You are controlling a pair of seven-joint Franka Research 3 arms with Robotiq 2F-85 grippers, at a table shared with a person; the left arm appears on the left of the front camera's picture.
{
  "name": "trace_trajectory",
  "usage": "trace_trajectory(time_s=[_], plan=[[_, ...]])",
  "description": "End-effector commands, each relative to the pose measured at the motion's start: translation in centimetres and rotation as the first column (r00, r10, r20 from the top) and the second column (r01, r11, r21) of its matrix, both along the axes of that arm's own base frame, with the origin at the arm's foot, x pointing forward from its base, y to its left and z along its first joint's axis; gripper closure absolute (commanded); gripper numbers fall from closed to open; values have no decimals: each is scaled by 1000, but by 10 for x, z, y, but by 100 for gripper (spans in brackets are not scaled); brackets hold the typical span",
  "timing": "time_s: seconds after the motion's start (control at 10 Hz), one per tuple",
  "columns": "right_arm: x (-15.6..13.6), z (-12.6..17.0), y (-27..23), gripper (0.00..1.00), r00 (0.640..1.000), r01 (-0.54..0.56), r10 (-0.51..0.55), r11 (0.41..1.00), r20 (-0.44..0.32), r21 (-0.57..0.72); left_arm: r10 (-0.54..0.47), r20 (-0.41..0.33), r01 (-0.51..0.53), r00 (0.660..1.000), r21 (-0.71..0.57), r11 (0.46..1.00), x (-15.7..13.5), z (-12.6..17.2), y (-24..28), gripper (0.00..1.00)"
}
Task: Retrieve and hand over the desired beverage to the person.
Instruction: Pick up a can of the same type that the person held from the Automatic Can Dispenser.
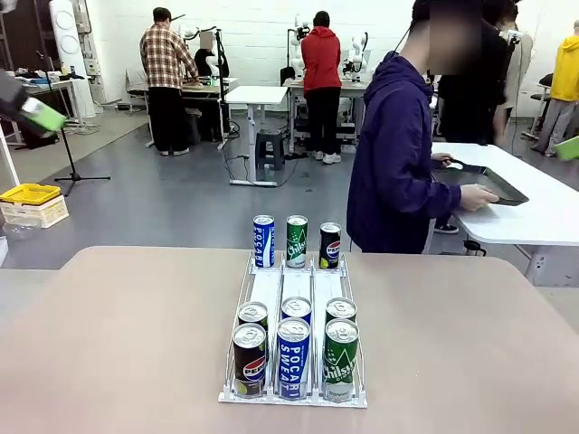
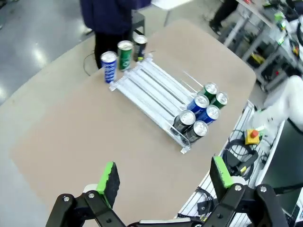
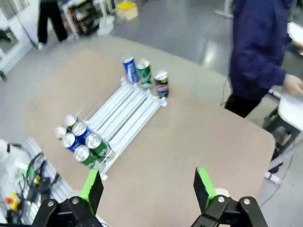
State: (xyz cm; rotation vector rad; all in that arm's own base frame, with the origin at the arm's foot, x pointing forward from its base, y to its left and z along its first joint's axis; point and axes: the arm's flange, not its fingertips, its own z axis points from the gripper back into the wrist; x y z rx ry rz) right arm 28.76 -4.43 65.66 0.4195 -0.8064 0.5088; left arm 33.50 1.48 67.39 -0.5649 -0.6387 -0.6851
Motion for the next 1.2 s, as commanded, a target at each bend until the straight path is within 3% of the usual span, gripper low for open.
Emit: trace_trajectory(time_s=[0.0, 0.3, 0.4, 1.1], plan=[[-15, -4, -27, 0, 991, 133, -135, 988, 11, 83, 135, -31, -137, 990, -54, 989, 2, -14, 29, 0], [-15, -12, -60, 0, 989, 150, -151, 979, -6, 139, 216, -51, -220, 975, -101, 970, -3, -21, 52, 0], [-23, 3, -60, 0, 987, 159, -161, 983, 15, 91, 171, -50, -174, 984, -60, 983, -3, -15, 60, 0], [-23, 3, -60, 0, 987, 159, -161, 983, 15, 91, 171, -50, -174, 984, -60, 983, -3, -15, 60, 0]])
